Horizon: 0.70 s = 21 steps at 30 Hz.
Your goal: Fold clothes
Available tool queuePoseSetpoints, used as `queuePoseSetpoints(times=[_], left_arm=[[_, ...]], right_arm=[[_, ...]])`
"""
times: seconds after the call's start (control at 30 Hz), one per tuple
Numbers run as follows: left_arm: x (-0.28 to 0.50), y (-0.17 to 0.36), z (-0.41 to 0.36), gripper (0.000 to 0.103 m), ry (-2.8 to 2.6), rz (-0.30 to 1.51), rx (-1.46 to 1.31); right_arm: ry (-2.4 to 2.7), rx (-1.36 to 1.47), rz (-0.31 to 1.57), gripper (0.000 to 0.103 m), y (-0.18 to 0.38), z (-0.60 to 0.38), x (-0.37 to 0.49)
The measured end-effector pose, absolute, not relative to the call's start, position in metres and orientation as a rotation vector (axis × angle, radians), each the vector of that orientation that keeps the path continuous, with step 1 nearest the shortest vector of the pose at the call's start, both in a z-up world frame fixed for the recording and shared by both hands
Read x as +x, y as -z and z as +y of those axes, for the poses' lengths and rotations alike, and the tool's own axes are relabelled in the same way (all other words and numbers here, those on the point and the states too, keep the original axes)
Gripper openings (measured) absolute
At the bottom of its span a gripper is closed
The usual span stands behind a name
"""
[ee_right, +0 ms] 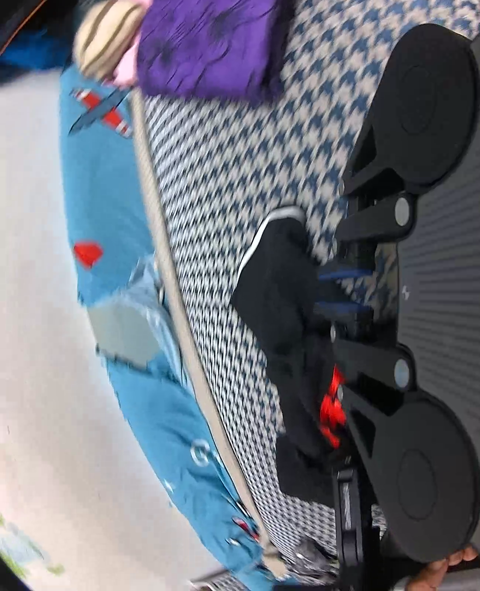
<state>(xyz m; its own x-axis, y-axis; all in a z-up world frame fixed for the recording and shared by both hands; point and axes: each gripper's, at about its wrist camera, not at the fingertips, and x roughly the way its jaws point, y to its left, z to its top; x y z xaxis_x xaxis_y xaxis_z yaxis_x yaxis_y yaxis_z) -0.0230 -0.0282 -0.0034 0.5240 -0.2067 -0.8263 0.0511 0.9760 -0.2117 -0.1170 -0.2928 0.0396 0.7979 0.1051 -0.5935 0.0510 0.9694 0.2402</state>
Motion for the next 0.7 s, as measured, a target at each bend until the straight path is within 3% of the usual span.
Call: queuePoseSetpoints(times=[0.1, 0.47, 0.53, 0.6, 0.7], left_arm=[[-0.024, 0.008, -0.024, 0.103, 0.149, 1.026, -0.183], [-0.03, 0.007, -0.008, 0.103, 0.108, 1.016, -0.176], [-0.03, 0.007, -0.004, 0.103, 0.088, 1.012, -0.183], [-0.03, 0.006, 0.0, 0.103, 0.069, 1.008, -0.189], [-0.028, 0.006, 0.004, 0.103, 0.055, 1.009, -0.193]], right_arm=[[-0.065, 0.218, 0.639, 0.044, -0.037, -0.279, -0.109], [-0.036, 0.079, 0.669, 0.045, -0.019, -0.241, -0.076], [-0.024, 0.065, 0.68, 0.042, -0.015, -0.238, -0.071], [-0.014, 0.055, 0.693, 0.015, -0.011, -0.237, -0.067], [0.012, 0.068, 0.694, 0.011, -0.01, -0.24, -0.068]])
